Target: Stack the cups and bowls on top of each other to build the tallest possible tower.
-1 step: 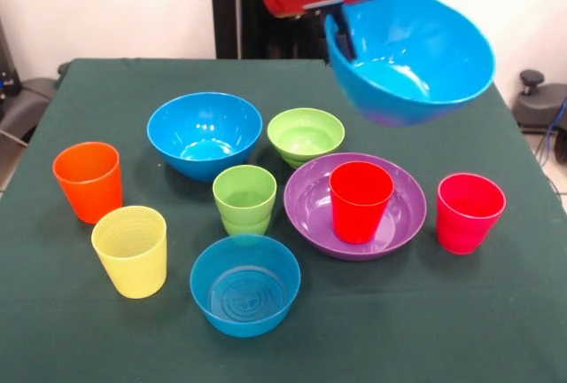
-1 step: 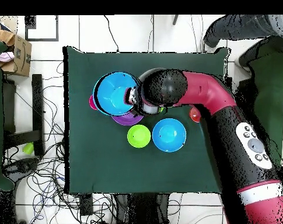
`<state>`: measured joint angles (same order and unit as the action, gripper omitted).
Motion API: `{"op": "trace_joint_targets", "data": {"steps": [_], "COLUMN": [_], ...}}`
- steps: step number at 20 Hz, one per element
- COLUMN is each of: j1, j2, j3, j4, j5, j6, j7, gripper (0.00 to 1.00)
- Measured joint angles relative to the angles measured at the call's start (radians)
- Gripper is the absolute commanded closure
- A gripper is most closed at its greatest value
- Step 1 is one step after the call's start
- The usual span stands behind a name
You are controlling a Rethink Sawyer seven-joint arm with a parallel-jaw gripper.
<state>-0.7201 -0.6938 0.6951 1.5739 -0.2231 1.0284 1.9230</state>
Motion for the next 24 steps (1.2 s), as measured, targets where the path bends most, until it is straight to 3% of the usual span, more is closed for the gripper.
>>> {"op": "trace_joint_targets", "data": {"steps": [12,24], "j1": [-0.041,-0.041], "j2": [0.090,0.127], "j3": [0.000,0.004], "j4": [-0.034,-0.034], "j5": [-0.023,-0.004], "j6": [-0.011,-0.138], "j7": [0.000,0.000], "gripper": [1.00,1.00]}}
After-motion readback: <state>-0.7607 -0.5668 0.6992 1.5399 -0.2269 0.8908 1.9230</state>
